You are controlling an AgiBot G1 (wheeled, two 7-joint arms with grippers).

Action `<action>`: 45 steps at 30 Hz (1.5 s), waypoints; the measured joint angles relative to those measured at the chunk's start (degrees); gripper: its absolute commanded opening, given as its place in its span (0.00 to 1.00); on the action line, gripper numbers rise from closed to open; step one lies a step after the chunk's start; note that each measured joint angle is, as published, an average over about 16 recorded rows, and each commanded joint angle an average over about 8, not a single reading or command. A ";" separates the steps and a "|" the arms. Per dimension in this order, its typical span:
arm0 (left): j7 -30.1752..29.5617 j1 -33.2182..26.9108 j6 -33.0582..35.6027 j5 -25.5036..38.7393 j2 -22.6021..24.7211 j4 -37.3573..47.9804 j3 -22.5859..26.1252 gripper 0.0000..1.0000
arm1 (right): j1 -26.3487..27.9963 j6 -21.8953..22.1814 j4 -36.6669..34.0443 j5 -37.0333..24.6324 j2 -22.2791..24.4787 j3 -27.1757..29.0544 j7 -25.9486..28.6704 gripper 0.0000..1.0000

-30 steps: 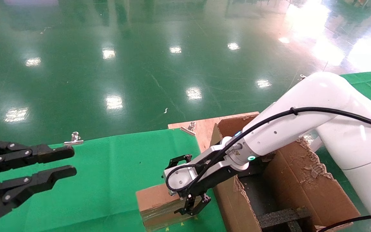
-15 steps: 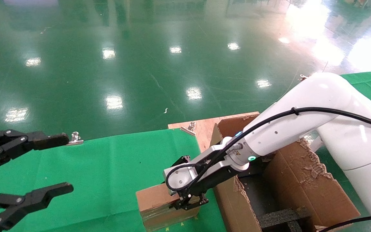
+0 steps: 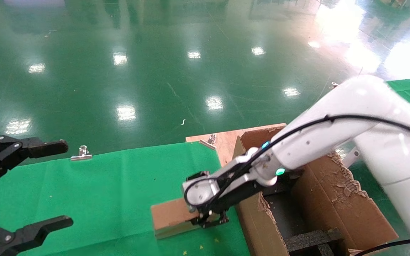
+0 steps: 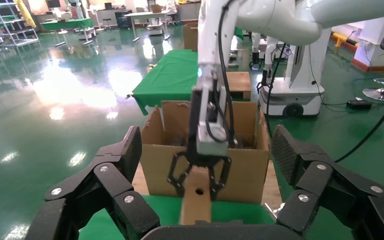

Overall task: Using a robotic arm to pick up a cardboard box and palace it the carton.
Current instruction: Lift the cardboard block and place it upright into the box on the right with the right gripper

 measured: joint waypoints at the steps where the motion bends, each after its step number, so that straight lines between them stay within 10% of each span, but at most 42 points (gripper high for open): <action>1: 0.00 0.00 0.00 0.00 0.00 0.00 0.00 1.00 | 0.72 -0.20 -0.59 0.60 0.08 -0.02 -0.37 0.00; 26: 0.03 -0.02 -0.01 -0.04 -0.02 0.02 0.06 1.00 | 26.65 -2.32 -18.41 22.94 4.94 -17.88 -13.60 0.00; 45: 0.06 -0.03 -0.03 -0.07 -0.04 0.02 0.11 1.00 | 39.83 -2.33 -26.68 27.05 17.15 -37.35 -18.82 0.00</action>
